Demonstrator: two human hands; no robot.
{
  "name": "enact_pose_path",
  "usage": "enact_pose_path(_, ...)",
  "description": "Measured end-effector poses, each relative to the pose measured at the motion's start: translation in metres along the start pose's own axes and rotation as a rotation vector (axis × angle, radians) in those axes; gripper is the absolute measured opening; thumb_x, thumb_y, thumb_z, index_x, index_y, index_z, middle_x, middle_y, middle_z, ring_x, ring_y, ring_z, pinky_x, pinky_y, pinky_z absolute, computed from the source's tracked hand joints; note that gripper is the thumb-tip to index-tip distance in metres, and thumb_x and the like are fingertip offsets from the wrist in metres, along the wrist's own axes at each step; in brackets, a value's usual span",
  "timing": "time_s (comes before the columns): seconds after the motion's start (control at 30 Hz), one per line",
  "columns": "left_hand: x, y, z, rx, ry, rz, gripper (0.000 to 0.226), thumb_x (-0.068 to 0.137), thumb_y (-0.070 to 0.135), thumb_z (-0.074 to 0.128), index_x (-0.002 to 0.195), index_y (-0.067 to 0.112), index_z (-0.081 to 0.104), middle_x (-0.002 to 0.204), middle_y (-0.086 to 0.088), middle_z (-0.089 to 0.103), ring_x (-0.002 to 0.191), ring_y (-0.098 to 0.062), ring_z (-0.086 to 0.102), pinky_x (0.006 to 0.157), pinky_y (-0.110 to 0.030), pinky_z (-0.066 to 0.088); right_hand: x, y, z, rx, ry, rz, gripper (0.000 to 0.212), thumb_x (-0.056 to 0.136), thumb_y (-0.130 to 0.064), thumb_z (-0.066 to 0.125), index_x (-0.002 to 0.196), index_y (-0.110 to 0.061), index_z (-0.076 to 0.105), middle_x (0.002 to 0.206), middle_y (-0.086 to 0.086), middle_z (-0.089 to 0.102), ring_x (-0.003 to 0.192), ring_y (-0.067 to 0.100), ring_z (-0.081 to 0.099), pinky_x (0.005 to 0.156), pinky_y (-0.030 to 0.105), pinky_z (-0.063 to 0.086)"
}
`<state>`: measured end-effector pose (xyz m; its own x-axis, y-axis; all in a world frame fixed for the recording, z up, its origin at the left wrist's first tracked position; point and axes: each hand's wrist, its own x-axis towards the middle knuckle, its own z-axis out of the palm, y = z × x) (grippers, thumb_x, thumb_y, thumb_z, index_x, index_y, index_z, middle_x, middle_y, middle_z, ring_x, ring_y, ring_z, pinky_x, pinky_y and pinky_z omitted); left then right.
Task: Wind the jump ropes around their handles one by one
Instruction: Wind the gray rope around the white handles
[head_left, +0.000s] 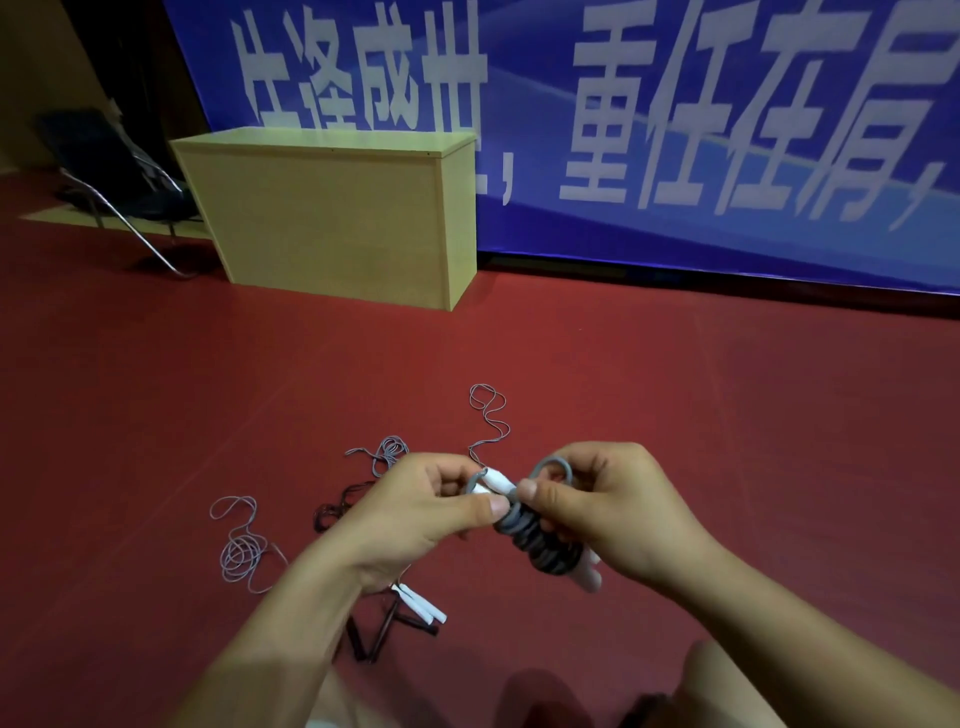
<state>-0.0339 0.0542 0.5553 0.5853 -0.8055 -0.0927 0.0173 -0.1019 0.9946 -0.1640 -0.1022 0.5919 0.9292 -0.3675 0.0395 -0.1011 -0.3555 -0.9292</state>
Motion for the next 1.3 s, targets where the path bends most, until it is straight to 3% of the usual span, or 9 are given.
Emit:
enact_pose_path(0.23,-0.002,-0.002,0.010,-0.273,0.048,0.059,0.046,0.068,0.035,0.076,0.101,0.005,0.064,0.089,-0.009,0.061,0.085,-0.019,0.057,0.072,-0.026,0.050,0.003,0.000,0.013,0.306,0.049,0.029,0.014,0.087,-0.012,0.071,0.082,0.001,0.067,0.056,0.003,0.063,0.047,0.012,0.052,0.045,0.024,0.043)
enact_pose_path(0.43,-0.006,-0.001,0.034,-0.376,0.087,0.108,0.026,0.085,0.029,0.061,0.107,0.015,0.060,0.093,-0.007,0.066,0.091,-0.020,0.061,0.080,-0.037,0.047,0.007,0.004,0.025,0.460,0.211,0.055,0.005,0.089,-0.006,0.067,0.090,-0.005,0.062,0.055,0.006,0.060,0.048,0.015,0.051,0.049,0.025,0.046)
enact_pose_path(0.53,-0.006,-0.002,0.044,-0.372,0.130,0.114,0.027,0.090,0.033,0.059,0.109,0.014,0.060,0.089,-0.007,0.065,0.086,-0.019,0.061,0.081,-0.041,0.047,0.006,0.004,0.028,0.471,0.213,0.055,0.020,0.086,-0.012,0.072,0.097,-0.007,0.056,0.055,0.007,0.061,0.046,0.016,0.052,0.048,0.026,0.045)
enact_pose_path(0.63,-0.008,0.003,0.052,-0.307,0.152,0.137,0.014,0.099,0.023,0.050,0.107,0.013,0.057,0.077,-0.001,0.065,0.068,-0.008,0.063,0.066,-0.023,0.053,0.004,0.005,0.032,0.385,0.202,-0.015,0.016,0.084,-0.013,0.075,0.088,-0.015,0.059,0.055,0.007,0.063,0.047,0.015,0.055,0.048,0.029,0.045)
enact_pose_path(0.7,-0.009,0.003,0.052,-0.233,0.147,0.159,0.018,0.101,0.022,0.043,0.108,0.014,0.058,0.077,0.005,0.070,0.071,-0.004,0.065,0.065,-0.018,0.053,0.003,0.006,0.032,0.281,0.232,-0.090,0.015,0.082,-0.018,0.078,0.083,-0.022,0.063,0.056,0.007,0.064,0.051,0.014,0.057,0.051,0.033,0.046)
enact_pose_path(0.83,-0.010,0.002,0.049,-0.021,0.220,0.209,0.039,0.095,0.052,0.045,0.112,0.022,0.064,0.104,0.004,0.074,0.097,-0.013,0.070,0.084,-0.027,0.056,0.004,0.005,0.027,0.160,0.278,-0.205,0.008,0.081,-0.024,0.079,0.082,-0.026,0.071,0.058,0.005,0.063,0.053,0.009,0.052,0.052,0.032,0.045)
enact_pose_path(0.93,-0.011,0.000,0.045,0.152,0.239,0.253,0.050,0.087,0.068,0.038,0.112,0.032,0.062,0.102,0.006,0.072,0.091,-0.016,0.070,0.079,-0.036,0.056,0.003,0.003,0.026,0.041,0.268,-0.276,0.013,0.087,-0.018,0.072,0.090,-0.030,0.074,0.064,-0.009,0.066,0.056,0.003,0.056,0.058,0.027,0.048)
enact_pose_path(1.13,-0.006,0.008,0.043,0.166,0.276,0.297,0.036,0.094,0.059,0.040,0.104,0.032,0.061,0.089,0.012,0.066,0.082,-0.008,0.062,0.079,-0.042,0.054,0.001,0.003,0.018,0.052,0.106,-0.285,0.029,0.100,-0.025,0.048,0.122,-0.035,0.063,0.076,-0.008,0.069,0.068,0.004,0.062,0.069,0.023,0.052)
enact_pose_path(1.3,-0.009,0.011,0.043,0.303,0.265,0.298,0.027,0.099,0.047,0.035,0.097,0.031,0.056,0.086,0.010,0.064,0.081,-0.010,0.061,0.079,-0.042,0.052,0.006,-0.001,0.007,0.099,0.018,-0.257,0.029,0.095,-0.022,0.054,0.121,-0.030,0.064,0.081,-0.014,0.072,0.072,-0.001,0.061,0.070,0.016,0.048)
